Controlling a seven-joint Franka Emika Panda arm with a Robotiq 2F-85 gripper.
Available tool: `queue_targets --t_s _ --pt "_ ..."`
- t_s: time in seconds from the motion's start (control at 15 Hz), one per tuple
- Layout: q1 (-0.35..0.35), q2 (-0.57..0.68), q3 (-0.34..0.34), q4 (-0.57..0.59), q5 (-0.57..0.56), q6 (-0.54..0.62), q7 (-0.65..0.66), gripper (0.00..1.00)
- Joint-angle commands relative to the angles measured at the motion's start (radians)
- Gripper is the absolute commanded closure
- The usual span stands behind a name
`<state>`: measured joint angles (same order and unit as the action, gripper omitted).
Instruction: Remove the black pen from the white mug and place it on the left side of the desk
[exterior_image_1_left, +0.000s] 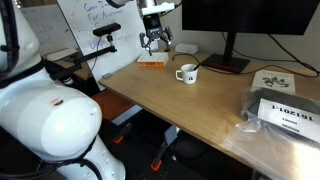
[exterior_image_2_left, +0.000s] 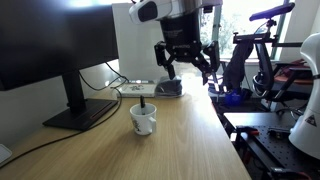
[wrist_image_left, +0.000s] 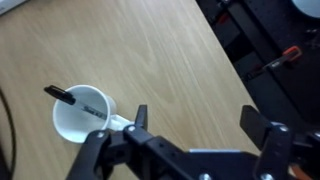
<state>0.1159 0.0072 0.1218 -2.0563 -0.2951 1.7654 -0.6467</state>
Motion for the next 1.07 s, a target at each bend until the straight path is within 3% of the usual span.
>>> queue_targets --t_s 0.0,0.27,0.4,0.47,0.73,0.8,1.0 --pt "-0.002 0.016 -0.003 0.001 -0.023 0.009 -0.046 0.00" --pt "-0.031 0.101 -0.025 0.011 -0.159 0.100 -0.283 0.00" --pt "-0.056 0.148 -0.038 0.023 -0.214 0.180 -0.387 0.06" --pt "-0.068 0.172 -0.042 0.034 -0.235 0.219 -0.439 0.23" --pt "-0.103 0.246 -0.040 0.077 -0.259 0.328 -0.661 0.27" --pt "-0.106 0.261 -0.039 0.088 -0.261 0.343 -0.717 0.34" --pt "-0.105 0.310 -0.043 0.132 -0.255 0.335 -0.807 0.32"
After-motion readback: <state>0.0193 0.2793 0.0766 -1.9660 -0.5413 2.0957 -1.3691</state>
